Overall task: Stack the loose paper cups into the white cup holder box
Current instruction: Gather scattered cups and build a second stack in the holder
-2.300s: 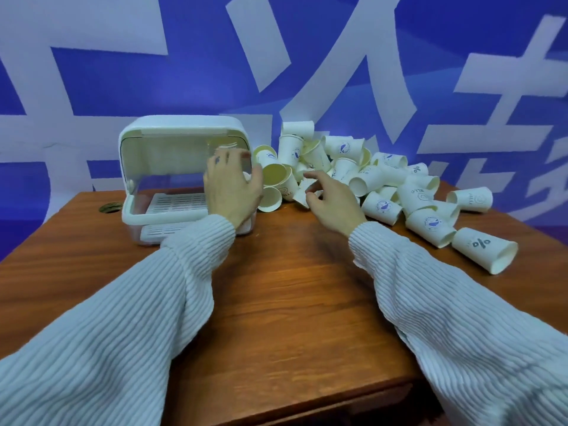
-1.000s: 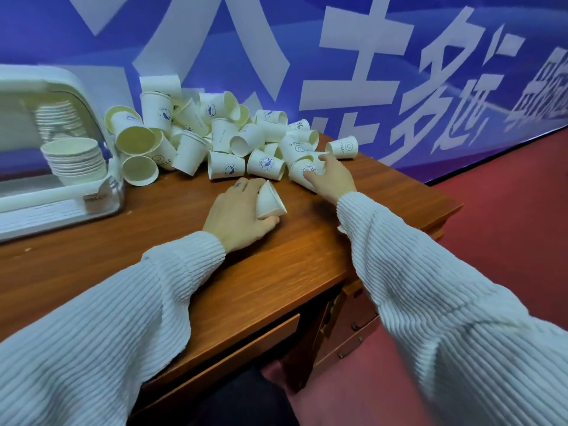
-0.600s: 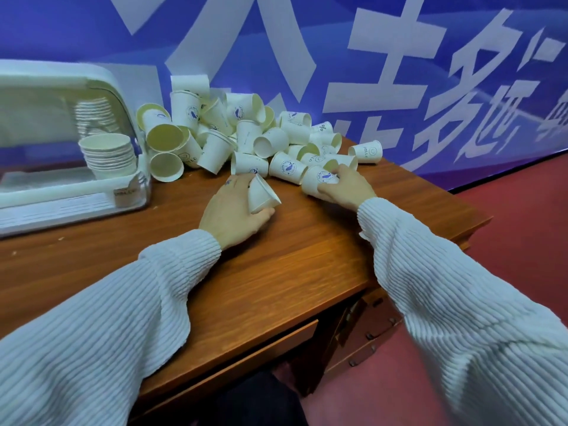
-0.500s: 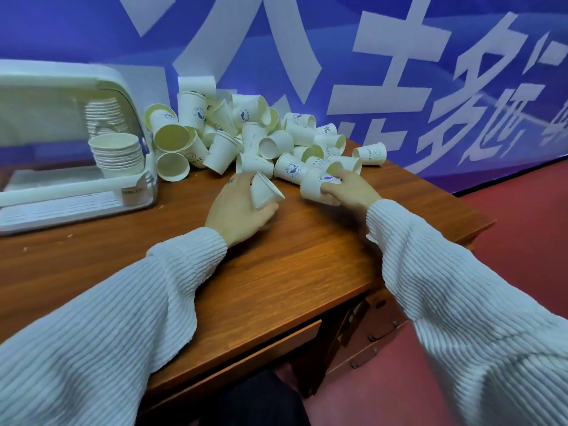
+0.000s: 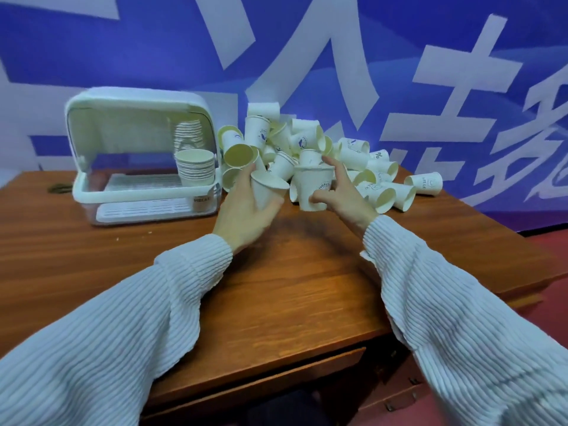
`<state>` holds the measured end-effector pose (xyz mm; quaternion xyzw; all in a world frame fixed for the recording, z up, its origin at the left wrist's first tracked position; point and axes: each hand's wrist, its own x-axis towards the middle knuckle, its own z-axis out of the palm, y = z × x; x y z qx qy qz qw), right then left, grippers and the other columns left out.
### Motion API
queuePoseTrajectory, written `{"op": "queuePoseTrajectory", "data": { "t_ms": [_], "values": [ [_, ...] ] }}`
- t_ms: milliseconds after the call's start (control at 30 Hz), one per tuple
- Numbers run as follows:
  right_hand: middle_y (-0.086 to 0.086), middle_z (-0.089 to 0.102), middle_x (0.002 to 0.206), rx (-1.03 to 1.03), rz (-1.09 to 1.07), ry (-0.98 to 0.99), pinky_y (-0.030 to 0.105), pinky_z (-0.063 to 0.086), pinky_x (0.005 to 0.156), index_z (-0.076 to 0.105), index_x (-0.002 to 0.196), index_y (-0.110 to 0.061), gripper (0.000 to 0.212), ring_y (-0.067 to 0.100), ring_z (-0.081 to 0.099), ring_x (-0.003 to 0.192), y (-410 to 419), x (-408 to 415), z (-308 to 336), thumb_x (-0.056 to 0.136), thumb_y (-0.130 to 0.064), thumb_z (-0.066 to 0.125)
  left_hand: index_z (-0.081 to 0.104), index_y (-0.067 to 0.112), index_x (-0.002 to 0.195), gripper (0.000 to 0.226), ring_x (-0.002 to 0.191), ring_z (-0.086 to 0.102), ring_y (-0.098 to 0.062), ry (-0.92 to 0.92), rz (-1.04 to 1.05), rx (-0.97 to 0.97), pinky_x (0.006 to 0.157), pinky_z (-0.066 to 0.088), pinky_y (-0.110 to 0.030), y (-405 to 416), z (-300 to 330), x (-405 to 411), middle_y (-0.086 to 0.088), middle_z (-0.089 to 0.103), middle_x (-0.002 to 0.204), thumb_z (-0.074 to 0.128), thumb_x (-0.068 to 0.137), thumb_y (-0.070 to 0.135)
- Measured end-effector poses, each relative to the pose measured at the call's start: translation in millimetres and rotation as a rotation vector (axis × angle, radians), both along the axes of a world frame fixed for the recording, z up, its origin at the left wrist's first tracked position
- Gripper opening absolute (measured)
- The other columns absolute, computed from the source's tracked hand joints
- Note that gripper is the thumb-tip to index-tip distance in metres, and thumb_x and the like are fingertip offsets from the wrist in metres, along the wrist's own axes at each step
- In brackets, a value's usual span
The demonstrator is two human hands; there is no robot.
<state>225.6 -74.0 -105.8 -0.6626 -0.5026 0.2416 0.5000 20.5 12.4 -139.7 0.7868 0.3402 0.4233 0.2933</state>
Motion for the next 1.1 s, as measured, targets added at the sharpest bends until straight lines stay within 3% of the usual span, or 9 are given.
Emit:
{"op": "queuePoseTrajectory", "data": {
  "t_ms": [167, 267, 433, 567, 633, 767, 900, 1000, 1100],
  "values": [
    [-0.002, 0.054, 0.114, 0.165, 0.007, 0.036, 0.025, 0.057, 0.078, 0.038, 0.139, -0.025, 0.069, 0.011, 0.061, 0.095, 36, -56, 17, 0.085, -0.009, 0.078, 0.036, 0.017, 0.152, 0.086, 0.133, 0.048, -0.016, -0.135, 0.178, 0.025, 0.11, 0.039, -0.032, 17, 8, -49, -0.003, 0.047, 0.147, 0.074, 0.084, 0.052],
    [0.003, 0.055, 0.124, 0.226, 0.0, 0.01, 0.031, 0.057, 0.089, 0.039, 0.135, -0.024, 0.069, 0.018, 0.061, 0.109, 71, -87, 31, 0.081, -0.014, 0.081, 0.038, 0.011, 0.151, 0.081, 0.132, 0.047, -0.015, -0.189, 0.319, 0.071, 0.103, 0.032, -0.02, 34, 16, -84, -0.006, 0.047, 0.147, 0.078, 0.087, 0.042],
    [0.004, 0.055, 0.141, 0.304, 0.033, -0.122, 0.039, 0.052, 0.103, 0.034, 0.147, -0.028, 0.081, 0.02, 0.059, 0.121, 122, -135, 49, 0.08, -0.023, 0.079, 0.036, 0.015, 0.151, 0.079, 0.129, 0.047, -0.015, -0.277, 0.443, 0.012, 0.1, 0.036, -0.021, 60, 29, -130, -0.001, 0.048, 0.143, 0.079, 0.088, 0.036],
    [0.007, 0.049, 0.151, 0.188, 0.052, -0.425, 0.042, 0.044, 0.11, 0.031, 0.158, -0.023, 0.084, 0.025, 0.049, 0.135, 152, -148, 50, 0.086, -0.031, 0.074, 0.038, 0.021, 0.149, 0.079, 0.126, 0.052, -0.017, -0.308, 0.509, -0.025, 0.1, 0.041, -0.028, 72, 24, -145, 0.001, 0.053, 0.141, 0.078, 0.085, 0.043],
    [0.008, 0.048, 0.153, 0.083, 0.095, -0.514, 0.034, 0.043, 0.105, 0.031, 0.159, -0.022, 0.084, 0.026, 0.05, 0.135, 159, -151, 47, 0.087, -0.03, 0.072, 0.037, 0.022, 0.15, 0.081, 0.128, 0.051, -0.017, -0.298, 0.509, -0.035, 0.105, 0.043, -0.036, 74, 21, -148, 0.001, 0.053, 0.142, 0.077, 0.084, 0.047],
    [0.008, 0.05, 0.154, -0.049, 0.157, -0.548, 0.038, 0.043, 0.11, 0.04, 0.156, -0.015, 0.075, 0.024, 0.053, 0.135, 168, -152, 41, 0.092, -0.045, 0.064, 0.033, 0.018, 0.153, 0.08, 0.126, 0.041, -0.008, -0.274, 0.469, -0.036, 0.1, 0.035, -0.025, 73, 18, -147, 0.002, 0.046, 0.144, 0.077, 0.089, 0.037],
    [0.0, 0.058, 0.148, -0.095, 0.15, -0.575, 0.043, 0.044, 0.111, 0.056, 0.145, -0.02, 0.066, 0.022, 0.055, 0.134, 173, -152, 30, 0.098, -0.064, 0.041, 0.034, 0.016, 0.153, 0.079, 0.132, 0.045, -0.015, -0.267, 0.446, -0.008, 0.101, 0.037, -0.024, 78, 20, -141, 0.002, 0.046, 0.143, 0.077, 0.09, 0.035],
    [-0.002, 0.047, 0.159, -0.042, 0.133, -0.589, 0.043, 0.039, 0.116, 0.041, 0.156, -0.027, 0.06, 0.022, 0.049, 0.14, 173, -149, 18, 0.104, -0.056, 0.038, 0.035, 0.018, 0.153, 0.078, 0.13, 0.046, -0.013, -0.267, 0.432, -0.015, 0.105, 0.041, -0.028, 82, 21, -137, -0.001, 0.049, 0.146, 0.077, 0.09, 0.037],
    [-0.003, 0.032, 0.167, -0.074, 0.182, -0.606, 0.038, 0.026, 0.124, 0.032, 0.162, -0.022, 0.06, 0.02, 0.034, 0.152, 178, -148, 13, 0.109, -0.05, 0.031, 0.036, 0.019, 0.152, 0.078, 0.13, 0.05, -0.017, -0.278, 0.409, 0.0, 0.109, 0.045, -0.035, 87, 26, -133, 0.001, 0.052, 0.143, 0.077, 0.089, 0.04]
  ]
}}
